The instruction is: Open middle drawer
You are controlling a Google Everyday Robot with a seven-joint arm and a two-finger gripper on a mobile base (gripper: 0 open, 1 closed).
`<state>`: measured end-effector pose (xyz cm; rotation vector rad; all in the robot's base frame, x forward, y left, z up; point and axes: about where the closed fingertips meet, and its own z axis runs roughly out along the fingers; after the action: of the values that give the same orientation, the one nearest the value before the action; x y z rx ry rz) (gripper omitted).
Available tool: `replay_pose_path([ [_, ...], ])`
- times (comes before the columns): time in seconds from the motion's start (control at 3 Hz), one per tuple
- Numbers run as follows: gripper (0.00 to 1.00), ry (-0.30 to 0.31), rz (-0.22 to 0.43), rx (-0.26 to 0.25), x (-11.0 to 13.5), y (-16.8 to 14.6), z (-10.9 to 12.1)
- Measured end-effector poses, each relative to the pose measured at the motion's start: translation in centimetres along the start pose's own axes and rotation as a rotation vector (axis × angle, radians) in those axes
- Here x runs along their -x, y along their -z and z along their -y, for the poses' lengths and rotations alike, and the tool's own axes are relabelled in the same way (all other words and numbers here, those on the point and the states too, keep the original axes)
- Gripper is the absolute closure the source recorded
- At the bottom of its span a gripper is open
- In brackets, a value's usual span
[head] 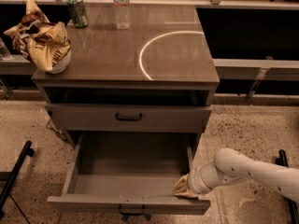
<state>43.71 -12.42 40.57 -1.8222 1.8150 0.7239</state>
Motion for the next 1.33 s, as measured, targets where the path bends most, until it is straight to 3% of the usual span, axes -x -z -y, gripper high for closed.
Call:
replay_pose_path([
  [0.33,1.00,-0.004,0.001,0.000,-0.1,0.1,-0.2],
  [1.33,1.00,0.036,0.120,-0.181,2.1,3.4,2.5],
])
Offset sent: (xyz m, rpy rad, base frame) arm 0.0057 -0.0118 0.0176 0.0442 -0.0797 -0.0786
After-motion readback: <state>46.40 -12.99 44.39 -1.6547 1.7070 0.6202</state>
